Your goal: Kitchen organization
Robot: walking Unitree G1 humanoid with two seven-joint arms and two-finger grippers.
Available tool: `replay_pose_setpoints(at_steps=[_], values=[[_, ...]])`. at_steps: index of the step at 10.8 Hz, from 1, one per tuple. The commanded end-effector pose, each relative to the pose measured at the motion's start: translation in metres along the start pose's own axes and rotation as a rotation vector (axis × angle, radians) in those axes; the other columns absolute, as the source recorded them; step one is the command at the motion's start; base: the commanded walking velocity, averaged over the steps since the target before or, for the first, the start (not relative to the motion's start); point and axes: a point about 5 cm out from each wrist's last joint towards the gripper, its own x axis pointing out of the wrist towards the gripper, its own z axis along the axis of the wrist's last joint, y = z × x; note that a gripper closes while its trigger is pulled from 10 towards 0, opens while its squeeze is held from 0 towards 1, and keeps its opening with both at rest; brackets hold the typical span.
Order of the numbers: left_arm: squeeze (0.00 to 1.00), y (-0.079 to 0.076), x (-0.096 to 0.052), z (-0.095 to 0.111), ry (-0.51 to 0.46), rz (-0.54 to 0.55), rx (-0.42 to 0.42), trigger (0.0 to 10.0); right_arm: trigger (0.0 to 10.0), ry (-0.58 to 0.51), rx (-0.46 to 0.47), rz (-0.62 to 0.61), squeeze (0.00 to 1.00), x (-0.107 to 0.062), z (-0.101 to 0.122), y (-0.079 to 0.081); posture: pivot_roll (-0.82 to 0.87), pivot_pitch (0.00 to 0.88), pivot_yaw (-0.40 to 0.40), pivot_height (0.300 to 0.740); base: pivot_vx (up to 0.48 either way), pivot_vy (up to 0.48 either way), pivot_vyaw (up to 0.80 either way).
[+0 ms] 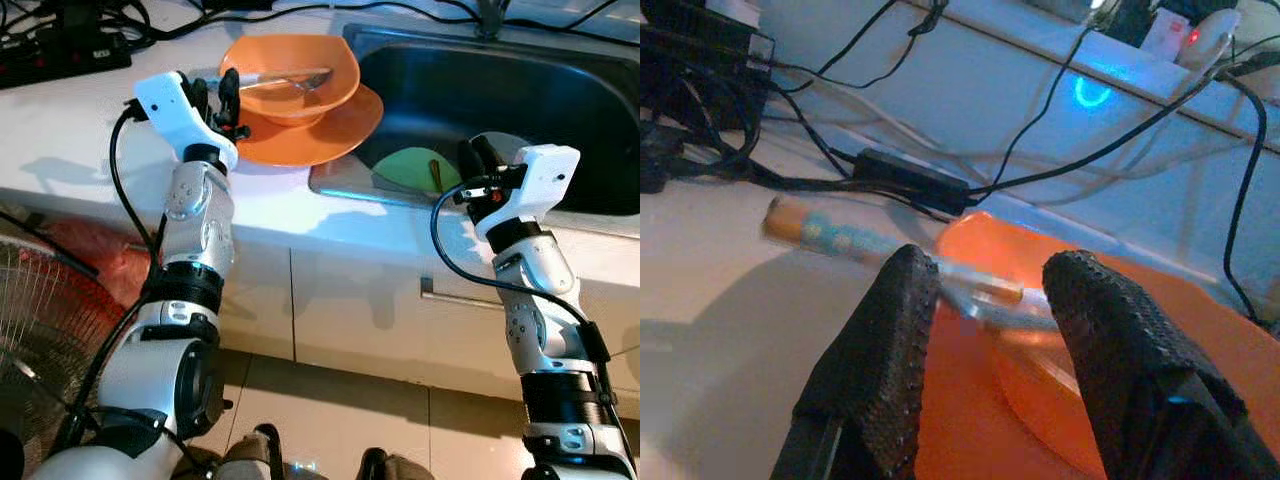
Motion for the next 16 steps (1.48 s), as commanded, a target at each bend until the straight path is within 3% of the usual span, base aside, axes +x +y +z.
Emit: replay_pose_setpoints(at_steps=[1,12,16], values=[[0.0,-0.0025,-0.0006,0.0001,-0.007,-0.013,0.0,10.0,10.0,0.001,0.004,-0.003,0.0,-0.0013,-0.001,-0.001,-0.01,0.182,-0.025,0.74,0.0,0.0,0.0],[0.0,-0.0057,-0.0011,-0.0025,-0.002,-0.012,-0.016,10.0,10.0,0.003,0.003,-0.002,0.0,-0.0016,-0.0016,-0.0016,-0.01,0.176,-0.025,0.74,0.0,0.0,0.0],[0.0,-0.0034,-0.0007,-0.001,-0.003,-0.01,-0.015,10.0,10.0,0.002,0.007,-0.004,0.0,-0.0018,-0.0023,-0.0007,-0.01,0.172,-0.022,0.74,0.442,0.0,0.0]])
